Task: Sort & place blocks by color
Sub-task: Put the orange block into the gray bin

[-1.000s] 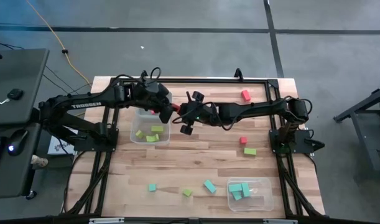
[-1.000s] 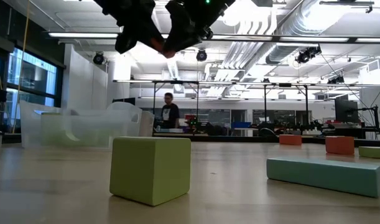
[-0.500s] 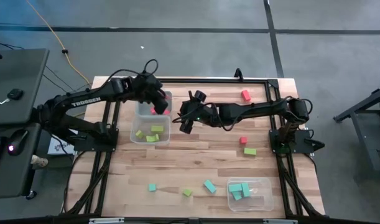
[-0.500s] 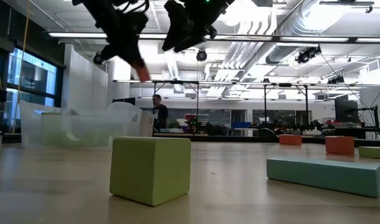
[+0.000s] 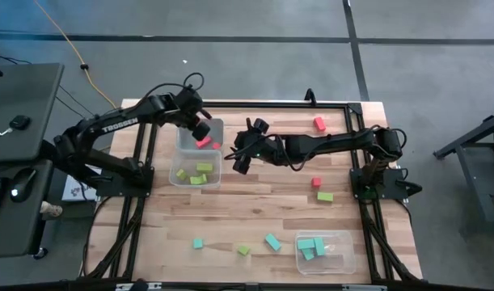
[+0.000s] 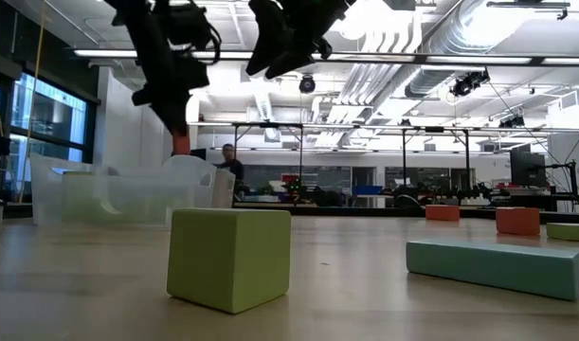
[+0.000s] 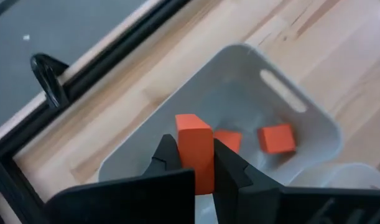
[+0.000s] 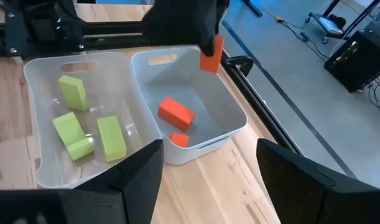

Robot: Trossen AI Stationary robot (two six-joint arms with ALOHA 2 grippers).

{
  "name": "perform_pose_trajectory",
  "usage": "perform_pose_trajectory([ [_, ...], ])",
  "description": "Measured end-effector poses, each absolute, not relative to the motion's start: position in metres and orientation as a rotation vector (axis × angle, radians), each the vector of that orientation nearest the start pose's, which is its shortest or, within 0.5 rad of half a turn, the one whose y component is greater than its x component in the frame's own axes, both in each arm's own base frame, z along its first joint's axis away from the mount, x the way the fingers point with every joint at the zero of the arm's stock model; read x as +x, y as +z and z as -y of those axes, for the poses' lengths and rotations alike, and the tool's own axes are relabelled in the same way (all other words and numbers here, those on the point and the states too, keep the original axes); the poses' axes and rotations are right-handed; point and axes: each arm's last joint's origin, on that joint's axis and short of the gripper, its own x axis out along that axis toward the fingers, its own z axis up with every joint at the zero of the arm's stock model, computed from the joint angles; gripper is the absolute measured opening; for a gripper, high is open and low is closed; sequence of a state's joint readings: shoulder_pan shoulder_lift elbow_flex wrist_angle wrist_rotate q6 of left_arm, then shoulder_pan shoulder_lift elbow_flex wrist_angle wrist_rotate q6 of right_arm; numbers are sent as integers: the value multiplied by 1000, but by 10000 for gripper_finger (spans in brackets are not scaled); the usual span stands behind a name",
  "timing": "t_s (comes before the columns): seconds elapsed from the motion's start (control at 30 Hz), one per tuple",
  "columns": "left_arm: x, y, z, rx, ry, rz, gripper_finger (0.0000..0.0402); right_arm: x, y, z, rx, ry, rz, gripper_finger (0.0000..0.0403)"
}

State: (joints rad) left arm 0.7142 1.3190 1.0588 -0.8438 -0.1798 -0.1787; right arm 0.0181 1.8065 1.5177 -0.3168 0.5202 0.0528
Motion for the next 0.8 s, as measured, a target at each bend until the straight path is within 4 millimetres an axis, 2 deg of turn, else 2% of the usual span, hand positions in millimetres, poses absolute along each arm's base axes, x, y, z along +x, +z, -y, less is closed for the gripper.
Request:
perform_pose_trajectory([
  [0.53,206,207,-183,-537,782,-1339,0,410,295,7,-113,-502,-577,248],
  [0.8,210,189,-187,-532,792,-1427,0,410,295,7,-113,-502,-577,248],
])
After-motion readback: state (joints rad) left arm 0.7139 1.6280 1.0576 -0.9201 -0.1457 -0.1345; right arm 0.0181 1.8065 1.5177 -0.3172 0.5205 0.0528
